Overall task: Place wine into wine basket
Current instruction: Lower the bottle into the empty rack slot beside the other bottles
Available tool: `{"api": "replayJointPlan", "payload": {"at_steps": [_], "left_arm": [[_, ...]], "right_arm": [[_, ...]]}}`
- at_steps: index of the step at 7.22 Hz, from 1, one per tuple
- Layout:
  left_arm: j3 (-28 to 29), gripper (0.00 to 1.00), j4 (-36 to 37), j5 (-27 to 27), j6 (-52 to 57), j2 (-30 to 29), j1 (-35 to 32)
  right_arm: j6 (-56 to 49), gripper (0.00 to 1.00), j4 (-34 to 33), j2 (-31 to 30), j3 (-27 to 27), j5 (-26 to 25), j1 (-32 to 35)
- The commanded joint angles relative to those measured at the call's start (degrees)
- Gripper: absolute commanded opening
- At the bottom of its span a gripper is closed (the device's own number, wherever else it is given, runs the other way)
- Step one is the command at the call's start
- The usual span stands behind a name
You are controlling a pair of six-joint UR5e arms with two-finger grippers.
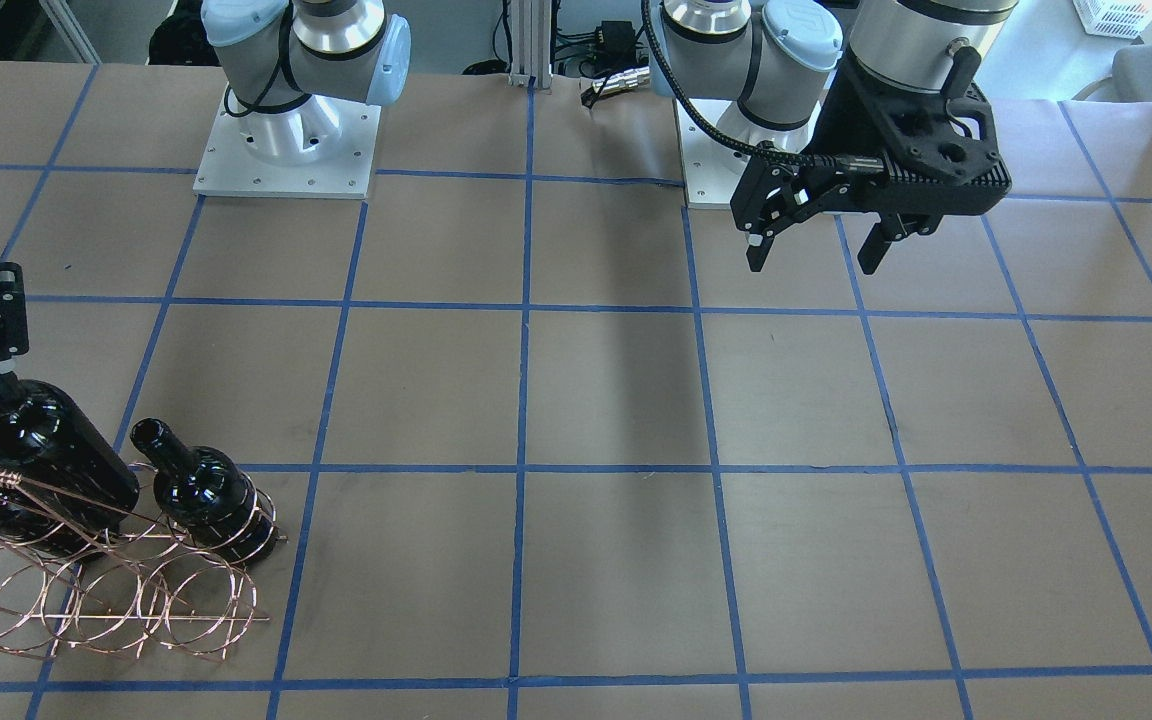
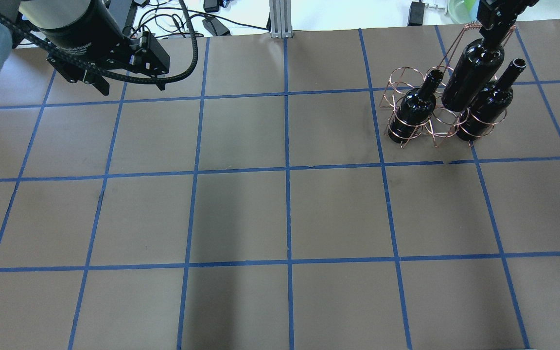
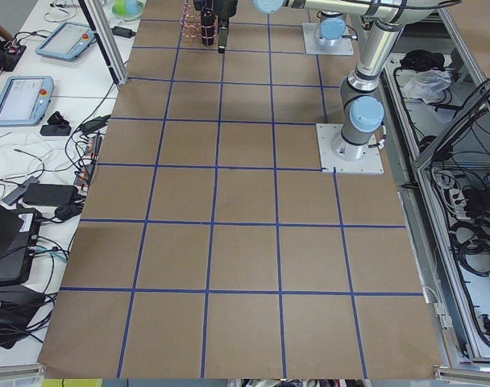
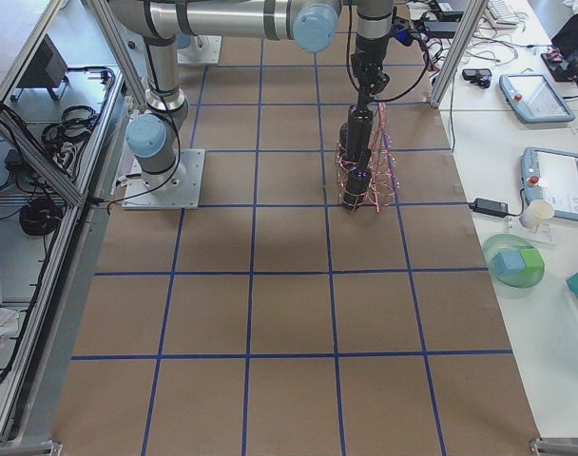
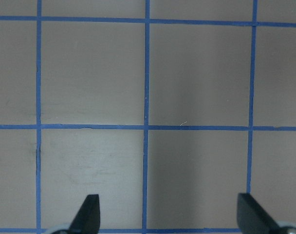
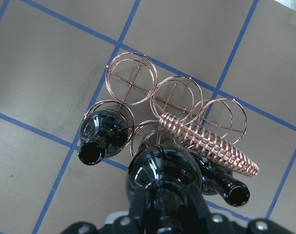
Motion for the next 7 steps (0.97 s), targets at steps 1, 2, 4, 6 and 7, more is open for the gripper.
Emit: {"api": "replayJointPlan", "payload": {"at_steps": [1,2,4,6,7], "left_arm": [[0.0,1.00,0.0,0.0,-0.1,0.0,0.0],[0.0,1.00,0.0,0.0,0.0,0.0,0.0],[0.0,1.00,0.0,0.0,-0.1,0.0,0.0],[-0.2,1.00,0.1,0.0,-0.1,0.0,-0.1],[-0.2,1.00,0.1,0.0,-0.1,0.1,-0.1]], "right_arm": [[-0.2,0.00,-0.4,1.2,0.0,0.3,0.0],[-0.1,0.00,-0.3,1.5,0.2,1.0,-0.1],[-0.2,0.00,-0.2,2.0,0.3,0.4,0.0],[-0.2,0.00,-0.4,3.1,0.3,0.9,-0.1],[-0.2,0.00,-0.4,3.3,0.3,1.0,0.0]]}}
